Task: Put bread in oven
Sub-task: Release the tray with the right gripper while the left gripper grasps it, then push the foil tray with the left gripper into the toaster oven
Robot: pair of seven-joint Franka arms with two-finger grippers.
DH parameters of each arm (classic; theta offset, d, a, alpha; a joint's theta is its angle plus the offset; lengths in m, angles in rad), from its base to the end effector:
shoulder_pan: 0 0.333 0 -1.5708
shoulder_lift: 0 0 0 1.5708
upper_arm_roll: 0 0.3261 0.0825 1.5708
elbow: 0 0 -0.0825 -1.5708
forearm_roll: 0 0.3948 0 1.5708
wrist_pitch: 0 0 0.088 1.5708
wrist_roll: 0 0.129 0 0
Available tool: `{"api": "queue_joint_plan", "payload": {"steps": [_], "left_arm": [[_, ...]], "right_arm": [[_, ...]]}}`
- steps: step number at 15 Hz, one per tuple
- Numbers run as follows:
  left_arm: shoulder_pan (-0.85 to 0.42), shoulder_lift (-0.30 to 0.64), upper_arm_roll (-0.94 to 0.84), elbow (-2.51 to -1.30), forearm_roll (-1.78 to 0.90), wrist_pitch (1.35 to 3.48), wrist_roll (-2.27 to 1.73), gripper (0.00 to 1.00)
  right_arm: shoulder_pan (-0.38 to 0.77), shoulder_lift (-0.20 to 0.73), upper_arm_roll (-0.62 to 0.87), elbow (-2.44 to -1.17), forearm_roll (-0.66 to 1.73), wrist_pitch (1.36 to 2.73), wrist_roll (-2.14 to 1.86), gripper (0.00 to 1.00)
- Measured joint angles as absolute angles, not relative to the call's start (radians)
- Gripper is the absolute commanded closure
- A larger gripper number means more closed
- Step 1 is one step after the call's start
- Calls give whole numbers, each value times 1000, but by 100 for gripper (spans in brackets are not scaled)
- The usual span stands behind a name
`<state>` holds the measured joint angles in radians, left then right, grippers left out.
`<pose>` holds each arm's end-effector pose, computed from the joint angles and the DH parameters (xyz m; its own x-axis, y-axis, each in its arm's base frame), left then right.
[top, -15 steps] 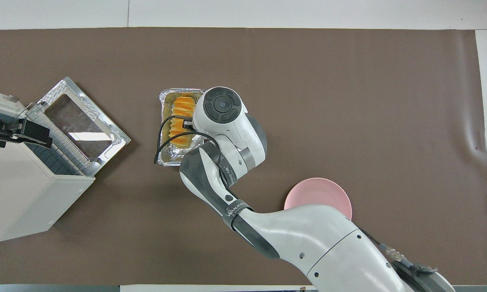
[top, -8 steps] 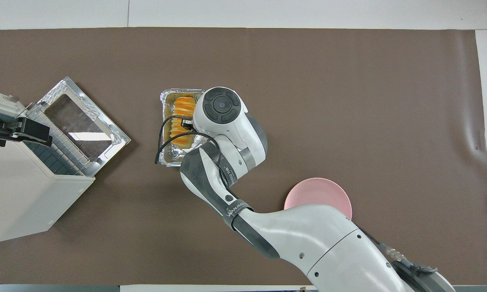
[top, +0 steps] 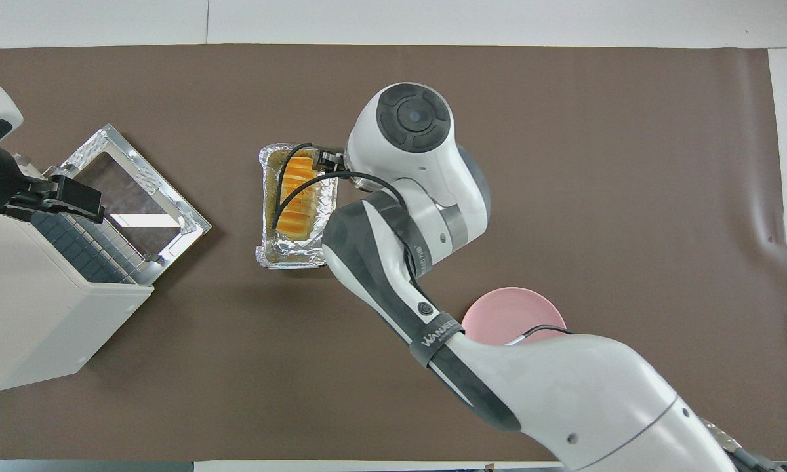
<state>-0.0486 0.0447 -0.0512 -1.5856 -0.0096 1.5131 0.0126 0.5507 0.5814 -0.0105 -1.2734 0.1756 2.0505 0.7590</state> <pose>0.5654 -0.0573 0.5756 0.9868 -0.1122 -0.1167 -0.1115 -0.9937 0.0133 0.6458 0.4044 0.4204 0.9592 -0.2816 0.0250 -0.2670 -0.9315 -0.2470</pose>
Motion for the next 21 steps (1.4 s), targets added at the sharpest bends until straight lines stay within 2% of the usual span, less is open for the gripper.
{"api": "queue_joint_plan", "payload": {"steps": [2,5,9,15,18,20,21], "left_arm": [[-94,95,-52,-1544,-13,1515,-39,0],[-217,228,-55,-1452,-13,1538,-205,0],[-385,378,-54,-1416,1,1694,-404,0],[-500,476,-52,-1491,38,1839,-466,0],[-528,538,-51,-1506,47,1907,-494,0],[-529,560,-48,-1507,48,1931,-511,0],[-529,562,-46,-1513,48,1941,-519,14]], "right_arm": [[466,501,-12,-1276,173,1985,691,0],[299,383,-14,-1311,171,1873,428,0],[106,292,-15,-1351,90,1733,99,0],[-18,196,-16,-1360,18,1549,-92,0],[-34,143,-16,-1370,15,1436,-108,0],[-40,99,-16,-1417,7,1412,-108,0],[-43,75,-16,-1451,1,1413,-107,0]]}}
